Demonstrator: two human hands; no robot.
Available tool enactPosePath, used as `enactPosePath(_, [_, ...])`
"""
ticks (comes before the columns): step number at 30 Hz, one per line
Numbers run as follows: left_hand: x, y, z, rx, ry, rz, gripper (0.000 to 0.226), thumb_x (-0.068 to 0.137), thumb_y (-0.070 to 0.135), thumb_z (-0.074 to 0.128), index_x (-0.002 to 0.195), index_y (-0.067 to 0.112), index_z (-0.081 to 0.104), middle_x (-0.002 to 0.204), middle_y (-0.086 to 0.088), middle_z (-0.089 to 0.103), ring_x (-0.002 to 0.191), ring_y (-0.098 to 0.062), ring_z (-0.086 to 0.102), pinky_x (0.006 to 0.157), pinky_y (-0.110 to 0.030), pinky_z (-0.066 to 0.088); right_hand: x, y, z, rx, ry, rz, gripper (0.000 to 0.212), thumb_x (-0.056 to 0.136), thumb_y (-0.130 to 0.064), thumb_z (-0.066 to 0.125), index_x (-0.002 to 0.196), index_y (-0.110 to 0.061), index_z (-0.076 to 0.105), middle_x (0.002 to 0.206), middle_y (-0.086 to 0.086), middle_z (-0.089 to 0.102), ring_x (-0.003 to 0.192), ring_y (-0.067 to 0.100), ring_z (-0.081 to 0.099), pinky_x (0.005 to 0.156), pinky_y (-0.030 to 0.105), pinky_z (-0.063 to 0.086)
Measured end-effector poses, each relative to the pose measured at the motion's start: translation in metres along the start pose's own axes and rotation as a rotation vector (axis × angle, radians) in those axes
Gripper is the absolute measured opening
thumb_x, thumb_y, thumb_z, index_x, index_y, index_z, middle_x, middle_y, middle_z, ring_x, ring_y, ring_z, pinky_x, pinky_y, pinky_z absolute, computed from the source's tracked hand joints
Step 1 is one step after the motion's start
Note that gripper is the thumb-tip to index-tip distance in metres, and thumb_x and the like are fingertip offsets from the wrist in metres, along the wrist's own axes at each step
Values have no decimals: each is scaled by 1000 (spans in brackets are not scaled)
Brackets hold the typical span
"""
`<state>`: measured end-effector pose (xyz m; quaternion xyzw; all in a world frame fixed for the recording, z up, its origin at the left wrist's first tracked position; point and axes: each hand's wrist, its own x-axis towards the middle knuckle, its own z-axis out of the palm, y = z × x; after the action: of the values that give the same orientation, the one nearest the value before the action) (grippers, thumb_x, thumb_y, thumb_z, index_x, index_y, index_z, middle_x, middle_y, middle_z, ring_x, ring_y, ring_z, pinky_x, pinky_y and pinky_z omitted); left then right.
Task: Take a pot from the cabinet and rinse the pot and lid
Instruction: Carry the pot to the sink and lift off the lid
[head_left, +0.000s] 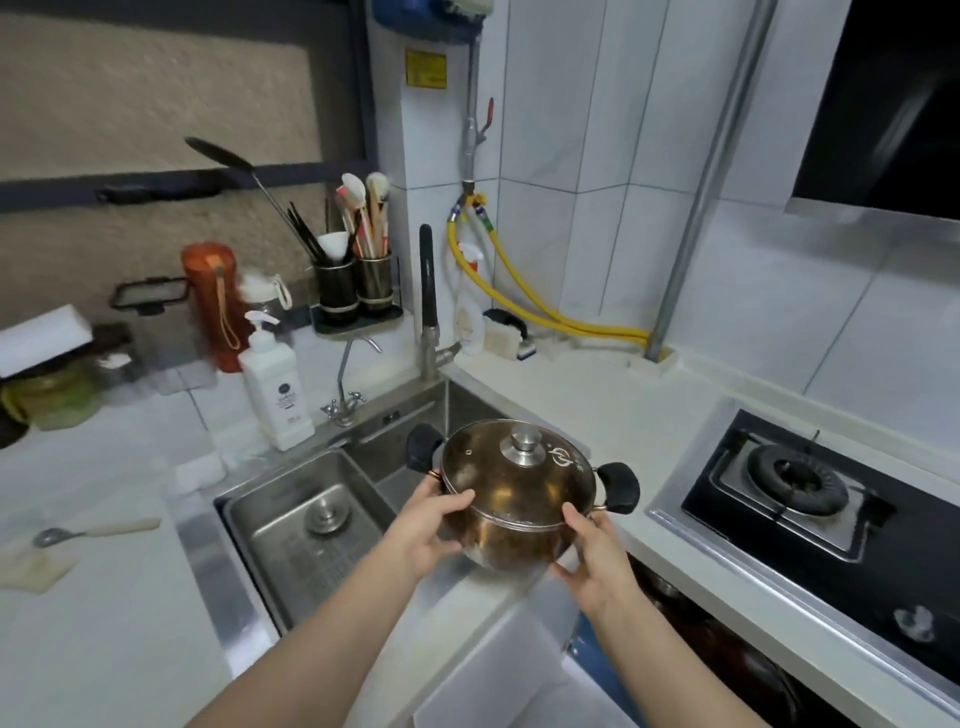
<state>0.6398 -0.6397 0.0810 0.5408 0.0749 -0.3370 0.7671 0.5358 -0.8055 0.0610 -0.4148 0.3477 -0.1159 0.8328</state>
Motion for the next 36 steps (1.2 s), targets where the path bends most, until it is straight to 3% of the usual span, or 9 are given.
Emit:
enactPosePath(2, [15, 13, -9, 18, 19, 7, 37, 82, 0, 63, 106, 28, 60, 109, 0, 67, 98, -16, 59, 72, -41, 50, 15, -1, 19, -12, -3, 22, 17, 86, -16, 63, 87, -27, 50, 125, 5, 54, 110, 18, 49, 94, 48, 45])
enactPosePath(6, [49, 32, -26, 53, 83, -13, 32, 81, 2, 65, 102, 25, 61, 117, -4, 65, 111, -23, 56, 103, -54, 39, 49, -4, 47, 19, 6, 82, 17, 84, -14, 64, 82, -25, 51, 123, 6, 56, 100, 15, 52, 93, 46, 47])
enactPosePath(11, [98, 39, -39, 44, 175, -43, 30, 81, 2, 67, 101, 23, 61, 126, -6, 60, 118, -24, 52, 88, -44, 45, 106, -11, 71, -7, -33, 159, 23, 87, -7, 60, 106, -20, 53, 116, 7, 61, 92, 14, 57, 67, 35, 50])
enactPosePath(15, [141, 29, -39, -72, 295, -44, 32, 79, -1, 68, 100, 23, 62, 129, -5, 58, 122, -26, 49, 83, -43, 51, 169, -17, 78, -48, -84, 256, 38, 86, -5, 61, 120, -19, 56, 118, 7, 63, 99, 21, 62, 79, 37, 52])
enactPosePath(18, [167, 24, -31, -188, 350, -33, 36, 80, -2, 66, 96, 29, 60, 126, -6, 56, 119, -31, 49, 64, -42, 55, 219, -23, 83, -99, -127, 325, 28, 84, -4, 61, 105, -23, 61, 110, 5, 64, 95, 22, 61, 69, 39, 53])
enactPosePath(23, [213, 9, -27, -409, 441, 19, 49, 83, -6, 59, 120, 24, 54, 119, -6, 63, 114, -33, 55, 83, -58, 52, 287, -16, 91, -99, -229, 415, 37, 82, -5, 61, 111, -28, 60, 121, 3, 60, 109, 27, 55, 81, 44, 51])
enactPosePath(27, [231, -1, -30, -475, 510, 32, 40, 84, -8, 56, 107, 25, 57, 100, -3, 69, 94, -30, 63, 60, -53, 58, 315, -5, 94, -160, -289, 460, 48, 87, -6, 56, 130, -25, 50, 133, 9, 53, 121, 33, 48, 96, 49, 46])
enactPosePath(30, [243, -10, -37, -489, 536, 12, 37, 85, -7, 56, 106, 24, 56, 106, -3, 66, 94, -33, 62, 66, -55, 55, 329, 1, 96, -161, -312, 499, 52, 87, -3, 54, 135, -21, 45, 134, 12, 52, 116, 33, 52, 93, 47, 47])
enactPosePath(36, [266, -32, -52, -552, 571, 6, 40, 84, -8, 56, 105, 26, 60, 107, 2, 67, 96, -27, 63, 60, -48, 56, 356, 19, 103, -232, -291, 519, 52, 87, -1, 53, 136, -17, 43, 135, 17, 52, 123, 38, 48, 104, 53, 40])
